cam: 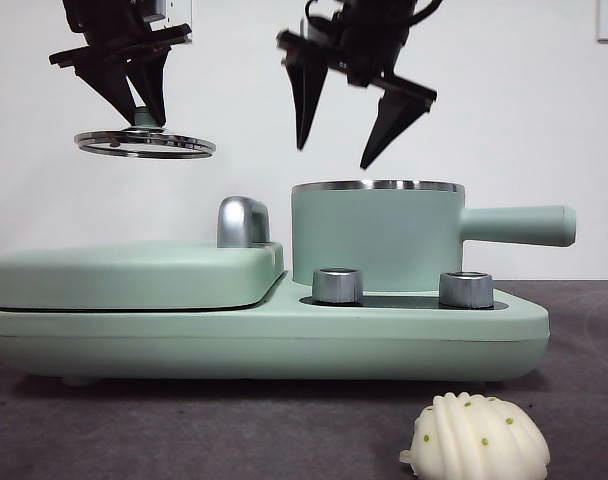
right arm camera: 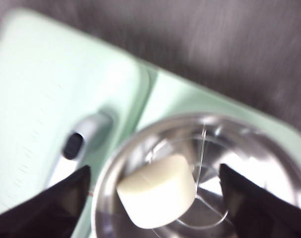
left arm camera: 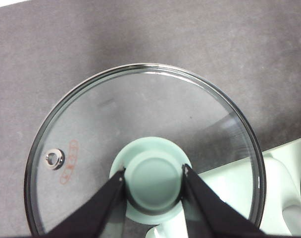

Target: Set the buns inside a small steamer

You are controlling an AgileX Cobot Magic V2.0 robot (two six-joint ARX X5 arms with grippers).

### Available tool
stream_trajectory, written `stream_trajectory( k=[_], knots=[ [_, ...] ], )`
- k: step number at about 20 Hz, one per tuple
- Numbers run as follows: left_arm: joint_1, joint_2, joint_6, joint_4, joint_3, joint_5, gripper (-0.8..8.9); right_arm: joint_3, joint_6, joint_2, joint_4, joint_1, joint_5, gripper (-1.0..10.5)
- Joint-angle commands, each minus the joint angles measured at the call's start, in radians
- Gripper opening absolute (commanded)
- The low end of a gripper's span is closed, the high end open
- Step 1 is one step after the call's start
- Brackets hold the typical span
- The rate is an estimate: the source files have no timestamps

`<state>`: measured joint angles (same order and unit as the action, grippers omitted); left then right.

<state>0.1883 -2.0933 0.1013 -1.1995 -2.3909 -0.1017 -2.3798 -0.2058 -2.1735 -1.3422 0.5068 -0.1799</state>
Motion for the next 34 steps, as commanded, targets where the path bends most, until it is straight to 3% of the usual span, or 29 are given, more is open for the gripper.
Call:
stream_trajectory(
  k=[1,6,13,16,22,24,29,34],
  knots=[
    [0.002,-0.015,-0.008,0.017,-0.043,-0.003,0.15,-0.058,0.004,-0.011,-0.076,0.005,-0.003,4.6],
    [0.002,-0.015,-0.009,0.012,-0.043,-0.003,0.15,0.006,0.005,0.141,-0.084,0.014,0.004,4.6],
    [0.019,-0.015,-0.016,0.019,-0.043,-0.003,0.15,0.553,-0.016,0.615,-0.083,0.111,0.057,4.6],
    [0.037,-0.015,-0.015,0.02,-0.043,-0.003,0.15,0.777,-0.086,0.762,-0.083,0.232,0.19,4.6],
    [0.067,-0.015,-0.016,0.018,-0.043,-0.003,0.15,1.11,-0.235,0.827,-0.064,0.447,0.271,4.6],
    [0.072,-0.015,-0.016,0.018,-0.043,-0.003,0.15,1.212,-0.298,0.827,0.082,0.492,0.246,4.6],
    [0.084,-0.015,-0.016,0.016,-0.043,-0.003,0.15,1.423,-0.363,0.827,0.394,0.537,0.213,4.6],
    [0.088,-0.015,-0.016,0.016,-0.043,-0.003,0.15,1.563,-0.37,0.82,0.576,0.535,0.214,4.6]
  ],
)
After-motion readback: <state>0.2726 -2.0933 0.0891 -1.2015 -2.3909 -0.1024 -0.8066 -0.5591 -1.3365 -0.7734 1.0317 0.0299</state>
